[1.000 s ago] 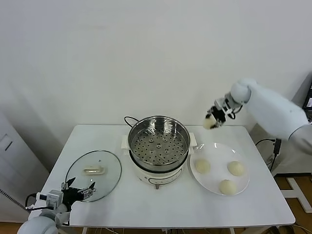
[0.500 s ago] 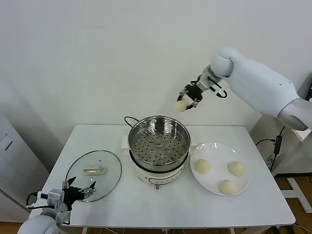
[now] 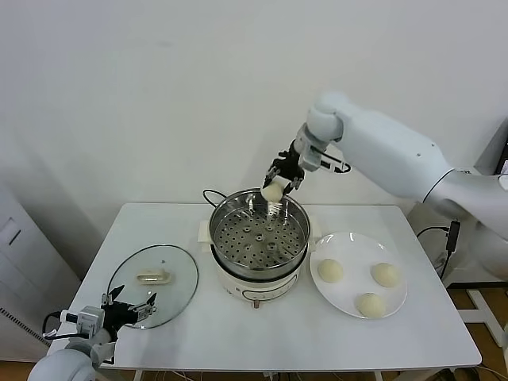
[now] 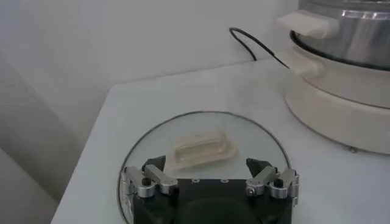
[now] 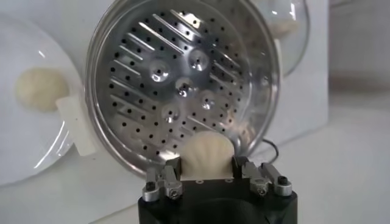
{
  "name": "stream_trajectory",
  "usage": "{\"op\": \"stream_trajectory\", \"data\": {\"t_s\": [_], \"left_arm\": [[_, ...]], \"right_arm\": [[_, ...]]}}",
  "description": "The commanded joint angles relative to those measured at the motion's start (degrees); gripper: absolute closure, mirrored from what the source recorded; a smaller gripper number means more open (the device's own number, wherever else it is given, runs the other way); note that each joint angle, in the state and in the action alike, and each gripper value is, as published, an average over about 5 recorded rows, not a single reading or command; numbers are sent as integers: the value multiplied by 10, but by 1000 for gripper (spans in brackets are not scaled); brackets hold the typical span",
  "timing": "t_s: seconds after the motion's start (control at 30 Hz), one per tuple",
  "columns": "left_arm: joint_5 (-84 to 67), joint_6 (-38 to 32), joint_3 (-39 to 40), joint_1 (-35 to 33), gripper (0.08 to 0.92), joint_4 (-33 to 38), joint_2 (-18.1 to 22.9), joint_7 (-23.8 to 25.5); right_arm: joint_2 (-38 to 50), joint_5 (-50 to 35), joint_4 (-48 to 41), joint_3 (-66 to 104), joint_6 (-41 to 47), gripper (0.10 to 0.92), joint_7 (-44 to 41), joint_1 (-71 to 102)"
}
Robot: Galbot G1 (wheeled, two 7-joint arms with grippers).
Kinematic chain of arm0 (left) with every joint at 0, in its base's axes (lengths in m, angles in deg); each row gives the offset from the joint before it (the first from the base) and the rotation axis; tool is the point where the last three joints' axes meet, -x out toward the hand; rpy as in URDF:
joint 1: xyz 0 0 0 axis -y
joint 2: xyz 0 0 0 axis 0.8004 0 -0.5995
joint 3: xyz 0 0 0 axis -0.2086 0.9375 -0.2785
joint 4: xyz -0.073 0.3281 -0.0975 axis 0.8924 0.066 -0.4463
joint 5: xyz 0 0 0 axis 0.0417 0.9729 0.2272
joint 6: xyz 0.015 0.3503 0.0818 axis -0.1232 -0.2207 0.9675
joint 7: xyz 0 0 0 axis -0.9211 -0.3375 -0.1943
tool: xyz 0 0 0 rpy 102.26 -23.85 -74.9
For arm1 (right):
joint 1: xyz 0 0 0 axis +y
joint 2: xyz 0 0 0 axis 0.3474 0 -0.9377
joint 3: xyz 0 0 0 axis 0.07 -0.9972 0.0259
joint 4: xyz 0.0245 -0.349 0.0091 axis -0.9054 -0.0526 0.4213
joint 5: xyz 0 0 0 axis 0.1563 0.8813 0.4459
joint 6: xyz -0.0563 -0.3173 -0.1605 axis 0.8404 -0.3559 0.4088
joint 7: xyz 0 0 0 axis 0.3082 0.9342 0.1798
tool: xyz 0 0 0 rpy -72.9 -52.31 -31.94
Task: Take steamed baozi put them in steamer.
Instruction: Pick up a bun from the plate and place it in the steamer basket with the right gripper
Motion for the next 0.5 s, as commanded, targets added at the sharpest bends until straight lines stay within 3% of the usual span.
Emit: {"op": "stream_trajectory", "data": {"t_s": [0.03, 0.5], "left_arm": [[0, 1, 1, 1, 177, 1, 0, 0], [0, 3, 1, 6, 177, -1, -1, 1]], "right_arm": [[-29, 157, 8, 64, -33, 516, 19, 96], [-68, 227, -41, 112, -33, 516, 29, 145]]}}
